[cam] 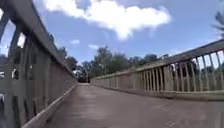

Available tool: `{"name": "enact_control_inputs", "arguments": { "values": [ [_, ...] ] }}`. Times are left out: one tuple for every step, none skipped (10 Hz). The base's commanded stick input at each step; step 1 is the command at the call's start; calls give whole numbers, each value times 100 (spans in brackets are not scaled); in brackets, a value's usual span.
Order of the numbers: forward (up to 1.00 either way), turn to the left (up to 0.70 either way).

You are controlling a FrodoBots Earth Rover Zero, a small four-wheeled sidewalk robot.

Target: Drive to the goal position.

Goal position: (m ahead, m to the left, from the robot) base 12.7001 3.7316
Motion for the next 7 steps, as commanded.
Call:
{"name": "enact_control_inputs", "arguments": {
  "values": [
    [100, 23],
    [100, 0],
    [100, 0],
    [100, 0],
    [100, 0],
    [100, 0],
    [100, 2]
  ]
}}
